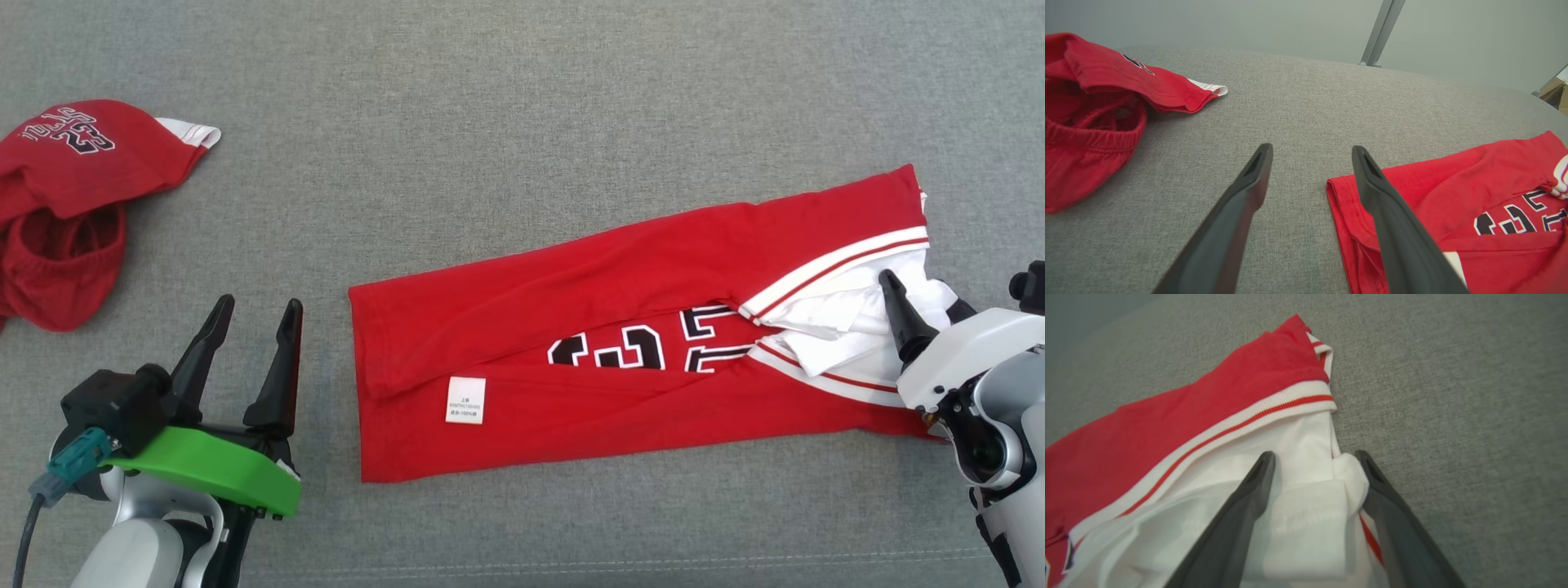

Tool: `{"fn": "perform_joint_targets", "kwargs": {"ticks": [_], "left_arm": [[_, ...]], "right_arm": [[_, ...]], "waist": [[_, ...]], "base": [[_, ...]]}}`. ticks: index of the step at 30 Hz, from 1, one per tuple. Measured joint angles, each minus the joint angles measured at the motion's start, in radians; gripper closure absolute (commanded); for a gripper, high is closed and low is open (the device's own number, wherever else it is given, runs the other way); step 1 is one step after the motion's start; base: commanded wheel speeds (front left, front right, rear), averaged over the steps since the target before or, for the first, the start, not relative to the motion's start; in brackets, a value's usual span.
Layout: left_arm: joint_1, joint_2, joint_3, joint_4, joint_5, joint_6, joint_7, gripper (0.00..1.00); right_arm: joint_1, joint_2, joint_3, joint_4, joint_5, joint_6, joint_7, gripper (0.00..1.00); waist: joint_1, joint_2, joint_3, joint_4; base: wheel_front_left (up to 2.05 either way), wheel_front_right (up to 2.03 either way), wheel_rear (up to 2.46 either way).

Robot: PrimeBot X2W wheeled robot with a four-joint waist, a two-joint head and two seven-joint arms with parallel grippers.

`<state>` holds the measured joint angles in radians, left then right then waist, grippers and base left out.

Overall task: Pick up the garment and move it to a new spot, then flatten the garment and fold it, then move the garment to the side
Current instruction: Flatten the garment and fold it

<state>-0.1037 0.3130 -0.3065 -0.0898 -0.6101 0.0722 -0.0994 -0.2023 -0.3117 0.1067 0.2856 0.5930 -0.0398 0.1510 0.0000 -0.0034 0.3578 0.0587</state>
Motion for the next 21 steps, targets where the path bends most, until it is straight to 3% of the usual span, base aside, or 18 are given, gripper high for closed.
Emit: {"fn": "perform_joint_targets", "kwargs": {"ticks": [9,12,18,19,21], "left_arm": [[0.0,0.0,-0.002,-0.001,0.006,0.0,-0.008,0.0],[0.0,0.0,-0.002,-0.001,0.006,0.0,-0.008,0.0],[0.0,-0.001,-0.002,0.002,0.006,0.002,-0.009,0.0],[0.0,-0.002,-0.002,0.004,0.006,0.002,-0.01,0.0],[0.0,-0.003,-0.002,0.005,0.006,0.002,-0.013,0.0]], "right_arm": [[-0.023,-0.01,0.003,0.052,0.066,0.043,0.078,0.0],[-0.035,-0.021,0.005,0.062,0.089,0.067,0.116,0.31],[-0.037,-0.022,0.012,0.07,0.156,0.11,0.183,0.6],[-0.037,-0.021,0.014,0.07,0.156,0.113,0.185,0.77],[-0.038,-0.019,0.017,0.072,0.156,0.114,0.191,0.99]], "waist": [[0.0,0.0,0.002,-0.001],[0.0,0.0,-0.001,-0.003],[0.0,0.0,-0.009,-0.007],[0.0,0.0,-0.011,-0.007],[0.0,0.0,-0.015,-0.008]], "base": [[0.0,0.0,0.0],[0.0,0.0,0.0],[0.0,0.0,0.0],[0.0,0.0,0.0],[0.0,0.0,0.0]]}}
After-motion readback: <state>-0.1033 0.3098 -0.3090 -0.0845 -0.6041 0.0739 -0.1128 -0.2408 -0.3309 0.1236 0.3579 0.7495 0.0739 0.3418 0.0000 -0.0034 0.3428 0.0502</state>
